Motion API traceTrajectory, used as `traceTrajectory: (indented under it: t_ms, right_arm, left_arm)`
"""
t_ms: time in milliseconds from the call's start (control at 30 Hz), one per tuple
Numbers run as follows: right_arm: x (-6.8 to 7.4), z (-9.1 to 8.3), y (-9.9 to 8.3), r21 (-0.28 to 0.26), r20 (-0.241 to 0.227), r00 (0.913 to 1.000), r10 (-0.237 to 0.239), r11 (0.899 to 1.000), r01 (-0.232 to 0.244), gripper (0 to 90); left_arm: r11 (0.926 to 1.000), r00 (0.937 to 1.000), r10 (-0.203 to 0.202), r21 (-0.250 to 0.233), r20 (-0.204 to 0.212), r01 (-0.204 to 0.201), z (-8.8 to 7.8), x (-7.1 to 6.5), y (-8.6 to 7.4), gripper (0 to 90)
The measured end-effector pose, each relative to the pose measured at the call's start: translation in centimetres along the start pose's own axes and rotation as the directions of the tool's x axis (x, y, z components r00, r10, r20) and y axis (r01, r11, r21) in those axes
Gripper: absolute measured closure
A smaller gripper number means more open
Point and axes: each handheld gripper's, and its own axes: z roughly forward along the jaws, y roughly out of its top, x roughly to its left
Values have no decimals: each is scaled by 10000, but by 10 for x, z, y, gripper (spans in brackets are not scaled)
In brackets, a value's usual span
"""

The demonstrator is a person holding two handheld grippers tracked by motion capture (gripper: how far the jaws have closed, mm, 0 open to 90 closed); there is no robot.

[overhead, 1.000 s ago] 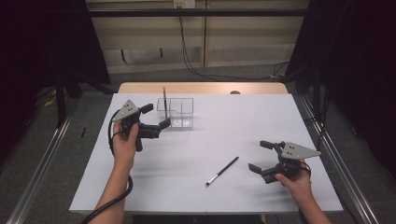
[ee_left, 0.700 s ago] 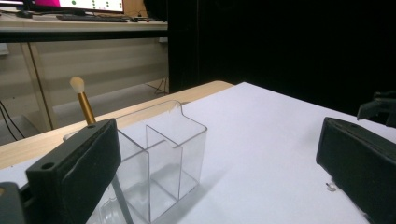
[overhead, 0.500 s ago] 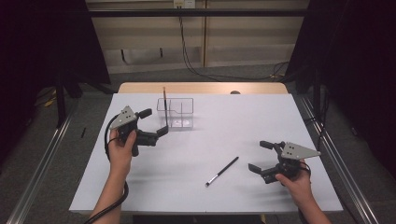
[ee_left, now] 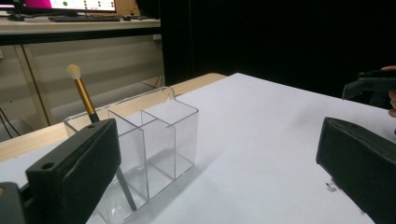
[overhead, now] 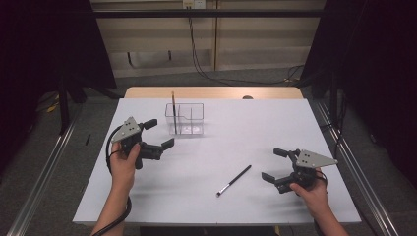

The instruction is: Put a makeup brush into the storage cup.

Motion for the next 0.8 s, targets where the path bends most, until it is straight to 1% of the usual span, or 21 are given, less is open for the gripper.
traceTrajectory:
  t_ms: [400,633,667,767,800]
  right_arm:
    - [0,0,0,11,11,10000,12,10000,-12,13]
    - [0,-1,0,7,29,10000,9,10000,-9,13]
    - [0,-1,0,-3,14,10000,-16,10000,16,13]
    - [0,-1,0,1,6,10000,-27,10000,27,13]
    - [0,-1,0,0,6,10000,-25,10000,25,13]
  left_arm:
    - [9998,10000,34,204,93,-36,-7,-4,-7,0]
    - [9994,9997,39,350,221,-47,-11,-8,-9,0]
    - [9990,9997,103,427,229,-112,-13,-8,-10,0]
    - [9989,9997,105,458,230,-115,-15,-9,-11,0]
    - [9987,9996,168,472,230,-179,-16,-9,-11,0]
